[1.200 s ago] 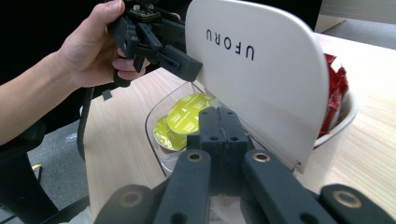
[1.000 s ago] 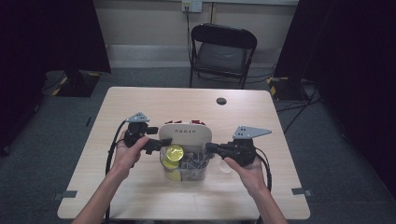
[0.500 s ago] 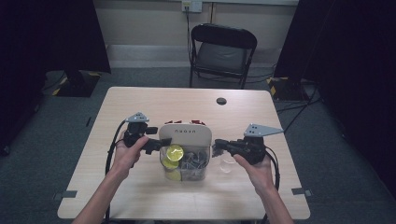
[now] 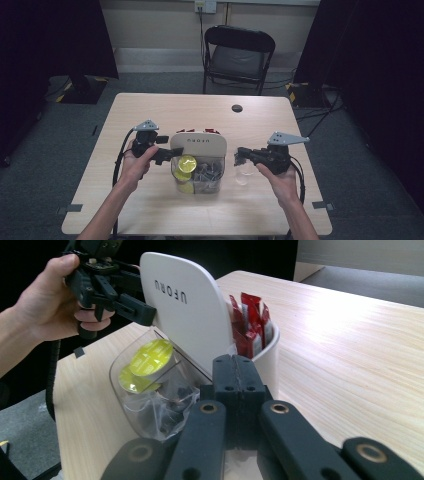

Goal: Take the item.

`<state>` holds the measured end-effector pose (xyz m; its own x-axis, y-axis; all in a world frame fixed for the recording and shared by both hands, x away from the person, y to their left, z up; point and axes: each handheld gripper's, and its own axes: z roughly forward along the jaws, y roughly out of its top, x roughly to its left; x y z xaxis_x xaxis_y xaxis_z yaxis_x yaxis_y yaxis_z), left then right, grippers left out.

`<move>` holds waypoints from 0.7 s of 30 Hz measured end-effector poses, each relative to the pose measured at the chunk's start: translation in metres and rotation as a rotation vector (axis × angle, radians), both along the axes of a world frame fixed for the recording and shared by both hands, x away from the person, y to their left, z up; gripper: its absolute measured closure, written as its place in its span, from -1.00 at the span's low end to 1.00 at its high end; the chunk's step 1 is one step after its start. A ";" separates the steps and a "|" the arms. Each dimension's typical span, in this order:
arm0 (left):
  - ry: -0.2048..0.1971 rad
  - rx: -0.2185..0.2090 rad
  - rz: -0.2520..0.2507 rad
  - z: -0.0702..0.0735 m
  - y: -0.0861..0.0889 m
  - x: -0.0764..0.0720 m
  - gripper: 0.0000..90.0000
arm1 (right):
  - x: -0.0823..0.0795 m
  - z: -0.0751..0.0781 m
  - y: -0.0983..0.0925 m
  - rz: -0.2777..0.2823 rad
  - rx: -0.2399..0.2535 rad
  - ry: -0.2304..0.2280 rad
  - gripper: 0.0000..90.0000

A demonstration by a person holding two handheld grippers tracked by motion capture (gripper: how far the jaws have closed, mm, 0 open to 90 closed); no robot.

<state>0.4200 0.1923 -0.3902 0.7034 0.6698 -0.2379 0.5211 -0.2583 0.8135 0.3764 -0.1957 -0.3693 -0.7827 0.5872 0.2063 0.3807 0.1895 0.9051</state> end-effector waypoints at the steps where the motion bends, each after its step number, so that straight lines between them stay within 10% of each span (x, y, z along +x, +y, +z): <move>1: -0.001 0.001 0.000 0.000 0.000 0.000 -0.66 | 0.000 0.000 -0.001 -0.004 -0.002 0.001 1.00; 21: 0.002 -0.003 -0.002 -0.001 0.001 0.001 -0.66 | 0.007 -0.026 -0.015 -0.050 -0.050 0.047 1.00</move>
